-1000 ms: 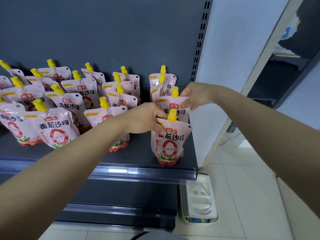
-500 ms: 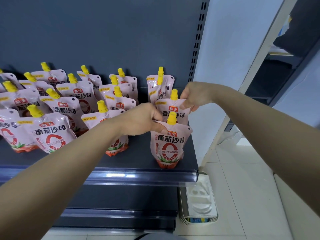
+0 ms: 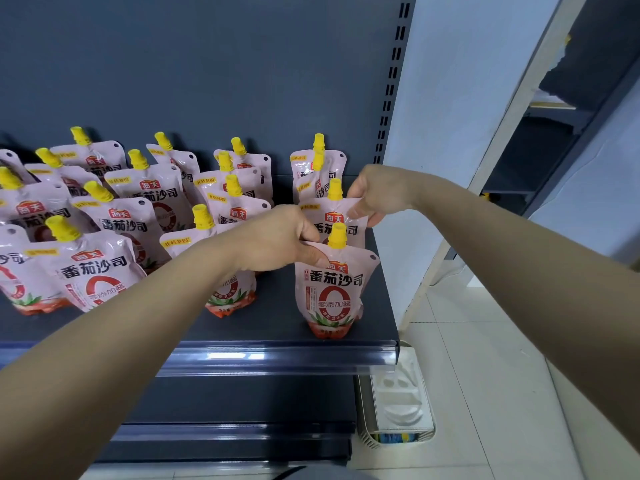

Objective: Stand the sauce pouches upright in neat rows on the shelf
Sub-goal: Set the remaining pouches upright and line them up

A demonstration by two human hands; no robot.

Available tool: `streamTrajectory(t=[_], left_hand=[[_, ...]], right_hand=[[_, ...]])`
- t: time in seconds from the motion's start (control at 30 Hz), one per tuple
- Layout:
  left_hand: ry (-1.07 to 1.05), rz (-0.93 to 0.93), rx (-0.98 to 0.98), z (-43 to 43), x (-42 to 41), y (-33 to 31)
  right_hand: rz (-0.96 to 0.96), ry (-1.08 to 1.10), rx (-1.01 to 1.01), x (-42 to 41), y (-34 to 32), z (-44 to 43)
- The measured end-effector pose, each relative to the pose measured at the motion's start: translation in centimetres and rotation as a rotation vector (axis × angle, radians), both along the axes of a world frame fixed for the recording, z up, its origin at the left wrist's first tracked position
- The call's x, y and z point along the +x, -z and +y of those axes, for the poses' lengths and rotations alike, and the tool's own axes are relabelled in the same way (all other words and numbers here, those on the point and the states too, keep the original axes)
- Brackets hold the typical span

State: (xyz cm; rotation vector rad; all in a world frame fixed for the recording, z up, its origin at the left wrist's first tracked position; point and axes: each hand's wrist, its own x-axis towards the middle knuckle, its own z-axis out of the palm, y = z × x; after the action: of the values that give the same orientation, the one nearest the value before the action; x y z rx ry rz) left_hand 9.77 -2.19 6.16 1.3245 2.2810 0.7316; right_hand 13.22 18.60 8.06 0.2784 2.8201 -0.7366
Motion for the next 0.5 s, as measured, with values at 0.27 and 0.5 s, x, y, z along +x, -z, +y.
streamTrajectory(t=[0.27, 0.5], left_hand=[[0.046, -0.020, -0.039, -0.3, -0.4, -0.3], [0.042, -0.097, 0.122, -1.5, -1.4, -3.8]], right_hand=[[-0.063, -0.028, -0.003, 0.4, -0.7, -0.4], [-0.120, 0.064, -0.064, 1.3, -3.7, 1.1]])
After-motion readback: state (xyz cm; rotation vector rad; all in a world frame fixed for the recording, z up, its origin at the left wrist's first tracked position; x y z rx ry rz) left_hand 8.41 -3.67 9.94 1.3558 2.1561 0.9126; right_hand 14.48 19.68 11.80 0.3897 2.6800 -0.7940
